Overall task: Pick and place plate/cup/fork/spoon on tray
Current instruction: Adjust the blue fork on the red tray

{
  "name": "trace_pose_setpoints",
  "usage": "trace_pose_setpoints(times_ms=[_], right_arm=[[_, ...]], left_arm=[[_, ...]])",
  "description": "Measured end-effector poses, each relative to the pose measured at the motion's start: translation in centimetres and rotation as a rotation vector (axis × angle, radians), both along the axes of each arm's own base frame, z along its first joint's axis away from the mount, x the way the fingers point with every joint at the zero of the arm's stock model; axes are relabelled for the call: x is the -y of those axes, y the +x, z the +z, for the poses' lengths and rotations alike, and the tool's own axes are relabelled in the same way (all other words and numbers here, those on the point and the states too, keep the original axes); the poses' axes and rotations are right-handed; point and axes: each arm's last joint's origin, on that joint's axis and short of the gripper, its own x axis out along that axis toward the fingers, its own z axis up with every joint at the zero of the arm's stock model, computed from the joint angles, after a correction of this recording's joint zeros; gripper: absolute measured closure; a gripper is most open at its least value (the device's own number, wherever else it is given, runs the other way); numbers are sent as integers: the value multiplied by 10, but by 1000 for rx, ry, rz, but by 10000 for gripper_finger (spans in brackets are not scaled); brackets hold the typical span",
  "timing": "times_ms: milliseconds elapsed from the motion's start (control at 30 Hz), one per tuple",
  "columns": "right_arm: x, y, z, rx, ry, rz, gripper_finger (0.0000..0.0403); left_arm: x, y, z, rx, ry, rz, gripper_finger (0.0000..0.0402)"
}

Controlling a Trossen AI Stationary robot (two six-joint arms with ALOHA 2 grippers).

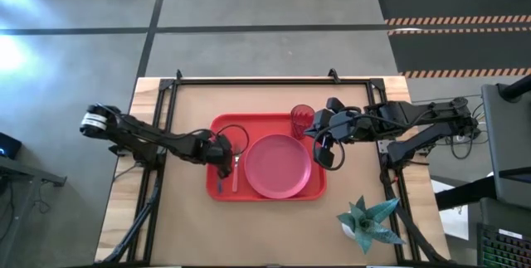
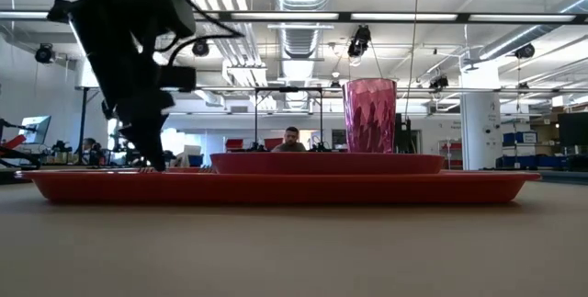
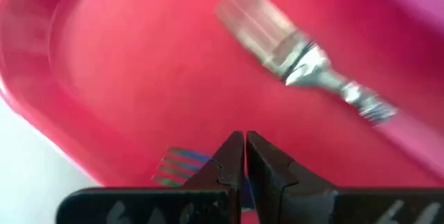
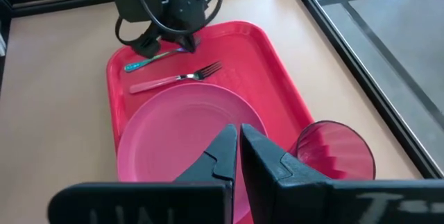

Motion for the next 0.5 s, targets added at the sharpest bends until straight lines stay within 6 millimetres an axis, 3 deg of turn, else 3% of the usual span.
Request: trace_pose_setpoints(times_ms=[233,500], right_arm=[[0,0,0,-2,18,-14,394],[0,0,0,-1,19,-16,394]], left_arm=[[0,4,24,-57,13,-27,401],[0,-5,28,-186,8,-27,401]])
